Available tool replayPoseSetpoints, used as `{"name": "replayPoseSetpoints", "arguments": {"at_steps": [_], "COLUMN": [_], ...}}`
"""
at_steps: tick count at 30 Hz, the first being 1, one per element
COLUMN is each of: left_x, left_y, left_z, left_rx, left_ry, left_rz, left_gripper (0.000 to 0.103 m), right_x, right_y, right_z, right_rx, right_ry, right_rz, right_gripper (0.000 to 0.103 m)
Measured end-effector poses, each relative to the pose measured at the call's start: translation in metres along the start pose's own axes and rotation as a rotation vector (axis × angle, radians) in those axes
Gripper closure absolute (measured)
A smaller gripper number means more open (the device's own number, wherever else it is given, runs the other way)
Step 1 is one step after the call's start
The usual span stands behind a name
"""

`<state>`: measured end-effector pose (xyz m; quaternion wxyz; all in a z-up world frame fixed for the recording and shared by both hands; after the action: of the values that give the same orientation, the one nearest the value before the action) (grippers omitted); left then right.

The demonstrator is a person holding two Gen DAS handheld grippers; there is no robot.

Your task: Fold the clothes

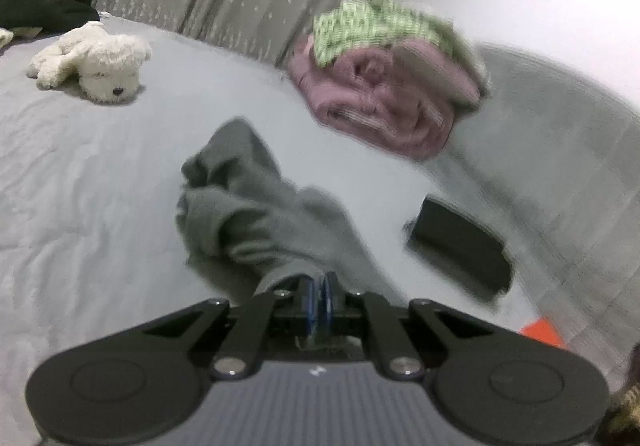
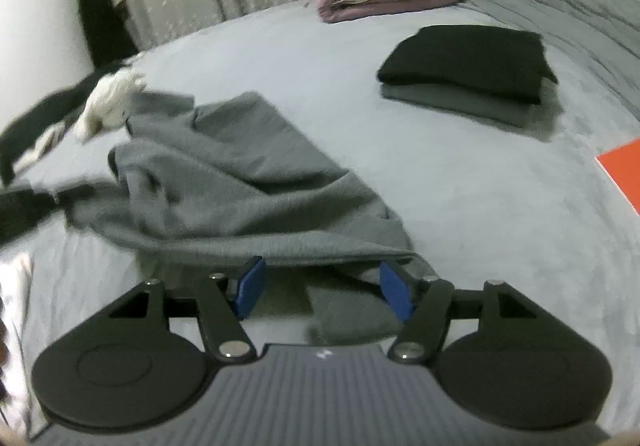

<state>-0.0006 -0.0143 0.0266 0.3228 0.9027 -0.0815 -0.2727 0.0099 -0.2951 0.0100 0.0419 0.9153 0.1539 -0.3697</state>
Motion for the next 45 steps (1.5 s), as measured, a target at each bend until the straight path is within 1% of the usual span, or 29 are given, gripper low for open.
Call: {"name": "replayPoseSetpoints", "arguments": {"at_steps": [2, 5, 9, 11, 14, 19, 20, 21, 22, 24, 27, 32, 37, 42, 45], "left_x": [-0.008, -0.021, -0.037, -0.046, -0.057, -0.075, -0.077, -0.080, -0.084, -0.089, -0.096, -0.108, -0.120, -0.137, -0.144], "left_y": [0.003, 0.006, 0.011, 0.013, 0.016, 0.016, 0.015, 0.015, 0.014, 0.012, 0.008, 0.003, 0.006, 0.010, 0.007], "left_z": [-0.002, -0.006, -0.010, -0.012, -0.015, -0.020, -0.021, -0.022, -0.023, -0.026, -0.032, -0.040, -0.042, -0.042, -0.044], "left_rx": [-0.024, -0.028, -0.035, -0.038, -0.034, -0.003, 0.002, 0.004, 0.008, 0.012, 0.009, 0.000, -0.001, -0.003, -0.002], "left_ry": [0.026, 0.055, 0.094, 0.113, 0.142, 0.191, 0.200, 0.208, 0.215, 0.230, 0.248, 0.273, 0.297, 0.328, 0.325], "left_rz": [0.030, 0.055, 0.090, 0.107, 0.124, 0.131, 0.127, 0.124, 0.122, 0.117, 0.114, 0.124, 0.147, 0.178, 0.157], "left_gripper": [0.098, 0.098, 0.099, 0.099, 0.099, 0.099, 0.099, 0.099, 0.099, 0.099, 0.099, 0.099, 0.099, 0.099, 0.099], "right_x": [0.001, 0.001, 0.001, 0.002, 0.003, 0.011, 0.013, 0.014, 0.014, 0.015, 0.005, -0.027, -0.057, -0.076, -0.087], "right_y": [-0.010, -0.026, -0.049, -0.057, -0.066, -0.066, -0.064, -0.063, -0.061, -0.054, -0.042, -0.030, -0.034, -0.038, -0.043], "right_z": [0.000, -0.001, -0.003, -0.005, -0.008, -0.015, -0.017, -0.018, -0.020, -0.025, -0.035, -0.055, -0.065, -0.067, -0.067], "right_rx": [-0.041, -0.106, -0.193, -0.229, -0.269, -0.273, -0.261, -0.250, -0.233, -0.169, -0.043, 0.086, 0.123, 0.143, 0.130], "right_ry": [-0.003, 0.007, 0.044, 0.067, 0.112, 0.166, 0.169, 0.169, 0.167, 0.157, 0.197, 0.323, 0.433, 0.494, 0.506], "right_rz": [-0.001, 0.002, 0.025, 0.057, 0.133, 0.195, 0.187, 0.170, 0.144, 0.060, -0.005, -0.051, -0.057, -0.068, -0.095], "right_gripper": [0.036, 0.035, 0.035, 0.035, 0.035, 0.036, 0.038, 0.043, 0.067, 0.097, 0.100, 0.100, 0.101, 0.101, 0.101]}}
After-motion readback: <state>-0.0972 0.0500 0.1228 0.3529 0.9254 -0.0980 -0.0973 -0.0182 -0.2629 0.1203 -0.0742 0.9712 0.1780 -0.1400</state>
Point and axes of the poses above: each gripper's, at about its wrist camera, not at the fingertips, and x roughly the way its jaws point, y to its right, z to its underside, the point moved 1 cm from there along x, roughly the way its jaws point, and after that the axes turned 12 degrees about -x, right-handed, at the moved point
